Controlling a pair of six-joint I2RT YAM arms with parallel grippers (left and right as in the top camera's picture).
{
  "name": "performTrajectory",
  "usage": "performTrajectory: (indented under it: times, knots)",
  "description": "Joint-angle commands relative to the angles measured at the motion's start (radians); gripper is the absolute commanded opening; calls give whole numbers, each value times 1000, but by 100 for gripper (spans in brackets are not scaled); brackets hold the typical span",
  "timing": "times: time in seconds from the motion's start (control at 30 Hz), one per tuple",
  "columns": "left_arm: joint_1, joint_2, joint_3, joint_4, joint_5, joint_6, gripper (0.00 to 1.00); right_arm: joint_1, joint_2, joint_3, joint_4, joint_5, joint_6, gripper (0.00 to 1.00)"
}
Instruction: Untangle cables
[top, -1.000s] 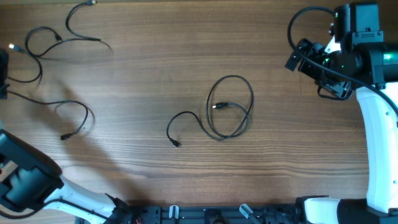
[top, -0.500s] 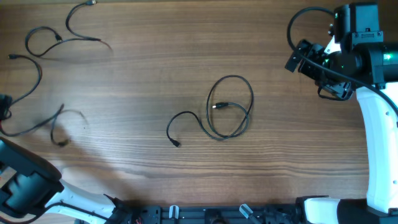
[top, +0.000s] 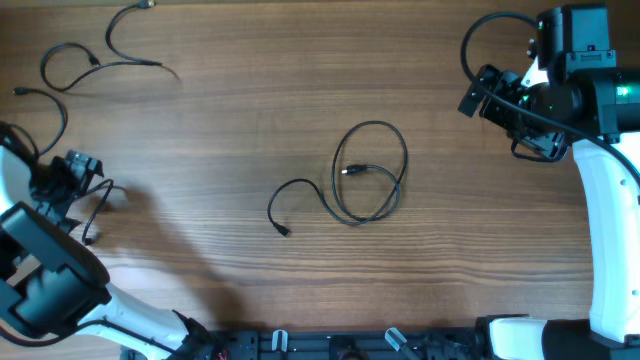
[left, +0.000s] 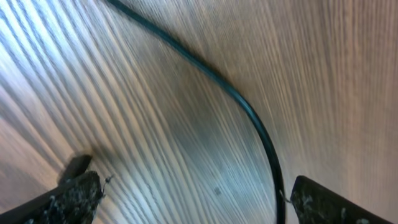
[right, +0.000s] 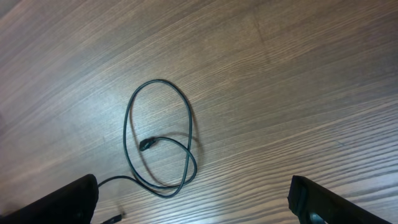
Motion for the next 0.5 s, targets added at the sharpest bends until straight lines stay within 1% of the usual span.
performTrajectory:
  times: [0.0, 0.03, 0.1, 0.2, 0.3, 0.37, 0.47]
  knots:
    - [-56, -1, -17, 53, -168, 98, 100, 0, 0, -5, -1, -21, -11, 100]
    - [-63, -1, -15, 75, -169, 105, 100, 0, 0, -5, -1, -21, -11, 100]
    - [-64, -6, 32, 62, -168, 105, 100, 0, 0, -5, -2, -21, -14, 100]
    - [-65, -89, 120, -36, -134, 105, 100, 0, 0, -5, 0, -21, -11, 100]
    - [-89, -239, 120, -160, -46, 105, 100, 0, 0, -5, 7, -33, -10, 100]
    - [-137, -296, 120, -207, -48, 116, 100, 0, 0, -5, 11, -57, -11, 100]
    - [-211, -289, 104, -200, -53, 304, 100, 0, 0, -5, 9, -66, -18, 100]
